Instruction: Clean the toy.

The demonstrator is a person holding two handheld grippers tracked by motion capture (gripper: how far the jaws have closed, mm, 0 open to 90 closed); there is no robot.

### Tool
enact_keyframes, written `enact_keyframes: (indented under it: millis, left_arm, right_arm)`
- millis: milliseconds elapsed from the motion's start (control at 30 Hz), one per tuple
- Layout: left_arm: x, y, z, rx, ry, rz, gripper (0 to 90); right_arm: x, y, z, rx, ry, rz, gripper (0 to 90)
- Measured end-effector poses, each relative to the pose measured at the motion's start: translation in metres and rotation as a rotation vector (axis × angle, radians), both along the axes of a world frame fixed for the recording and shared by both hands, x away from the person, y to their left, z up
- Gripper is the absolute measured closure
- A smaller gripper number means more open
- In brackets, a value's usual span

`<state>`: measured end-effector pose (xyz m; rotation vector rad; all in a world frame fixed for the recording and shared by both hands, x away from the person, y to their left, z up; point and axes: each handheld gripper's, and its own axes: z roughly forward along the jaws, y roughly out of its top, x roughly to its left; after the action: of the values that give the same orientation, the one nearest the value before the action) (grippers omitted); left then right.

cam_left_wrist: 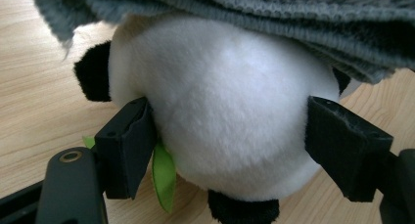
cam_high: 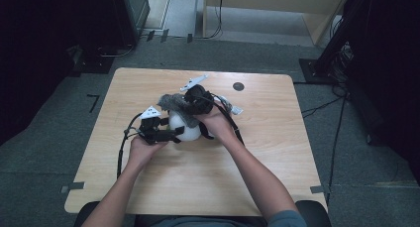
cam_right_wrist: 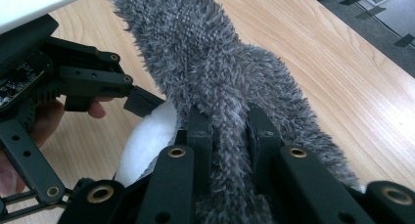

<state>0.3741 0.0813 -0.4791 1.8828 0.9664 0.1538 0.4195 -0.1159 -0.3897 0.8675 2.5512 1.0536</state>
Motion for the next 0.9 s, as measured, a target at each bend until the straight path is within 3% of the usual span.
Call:
enact_keyframes:
  millis: [300,600,900]
  left_arm:
    - [0.000,0.000,-0.001,0.001,-0.009,-0.004,21.8]
    - [0.001,0.000,-0.001,0.002,-0.011,-0.006,21.8]
    - [0.001,0.000,-0.001,-0.001,-0.011,-0.005,21.8]
  right_arm:
    - [-0.002,-0.031,0.009,-0.012,-0.029,-0.052,76.8]
    - [-0.001,-0.073,0.021,0.042,-0.051,-0.125,76.8]
    - [-0.003,-0.109,0.024,0.049,-0.069,-0.179,76.8]
